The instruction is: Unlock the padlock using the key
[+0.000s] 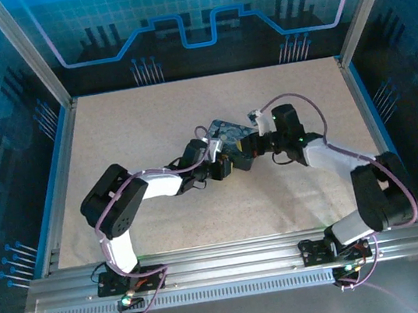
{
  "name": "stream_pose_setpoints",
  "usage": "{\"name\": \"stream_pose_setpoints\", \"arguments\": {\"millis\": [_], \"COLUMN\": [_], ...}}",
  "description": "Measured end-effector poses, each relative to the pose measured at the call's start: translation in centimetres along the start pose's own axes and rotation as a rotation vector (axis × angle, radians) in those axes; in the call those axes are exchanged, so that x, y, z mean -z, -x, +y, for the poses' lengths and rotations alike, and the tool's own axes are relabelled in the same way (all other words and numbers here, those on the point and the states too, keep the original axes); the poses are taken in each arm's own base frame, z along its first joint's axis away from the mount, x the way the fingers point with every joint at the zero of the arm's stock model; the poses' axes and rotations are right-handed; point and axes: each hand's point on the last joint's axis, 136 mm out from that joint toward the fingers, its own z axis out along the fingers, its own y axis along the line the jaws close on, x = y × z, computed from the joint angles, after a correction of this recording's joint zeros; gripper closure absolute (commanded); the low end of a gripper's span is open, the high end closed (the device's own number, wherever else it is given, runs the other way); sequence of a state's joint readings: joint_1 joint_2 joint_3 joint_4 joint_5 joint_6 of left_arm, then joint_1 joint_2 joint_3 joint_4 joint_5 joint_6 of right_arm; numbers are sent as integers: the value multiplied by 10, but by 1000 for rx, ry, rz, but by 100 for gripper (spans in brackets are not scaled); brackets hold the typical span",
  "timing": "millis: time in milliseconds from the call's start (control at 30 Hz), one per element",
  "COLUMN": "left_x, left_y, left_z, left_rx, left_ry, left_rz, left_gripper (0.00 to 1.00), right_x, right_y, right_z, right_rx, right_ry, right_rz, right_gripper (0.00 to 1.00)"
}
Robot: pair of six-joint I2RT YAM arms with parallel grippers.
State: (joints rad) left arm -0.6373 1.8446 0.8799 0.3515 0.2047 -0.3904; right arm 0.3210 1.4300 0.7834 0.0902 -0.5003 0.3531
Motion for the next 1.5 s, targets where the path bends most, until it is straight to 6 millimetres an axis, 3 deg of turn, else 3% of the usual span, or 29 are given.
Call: {"name": "stream_pose_setpoints", "arguments": {"millis": [167, 300, 500, 633, 1100, 1500], "left_x": [12, 20, 22, 23, 27, 28], "left_y": [-3, -3, -6, -8, -5, -3], "left_z": [-9, -18, -24, -26, -40, -41], "left_rx": [114, 205, 325, 384, 477, 495], "left_ry": [-20, -43, -58, -63, -98, -102], "left_rz": [40, 56, 89, 101, 111, 108], "left_gripper": [88, 85, 87, 88, 90, 90], "right_x": [22, 32, 30, 25, -11, -20], "right_y": [-21, -52, -96, -112, -120, -119], "right_z": [9, 16, 20, 15, 4, -7], "right_rx": [56, 100, 162, 196, 357, 401], "right_ry": [-22, -38, -60, -85, -133, -171], "right_rz": [-29, -29, -8, -11, -13, -24], "right_gripper": [100, 100, 100, 100, 100, 100]}}
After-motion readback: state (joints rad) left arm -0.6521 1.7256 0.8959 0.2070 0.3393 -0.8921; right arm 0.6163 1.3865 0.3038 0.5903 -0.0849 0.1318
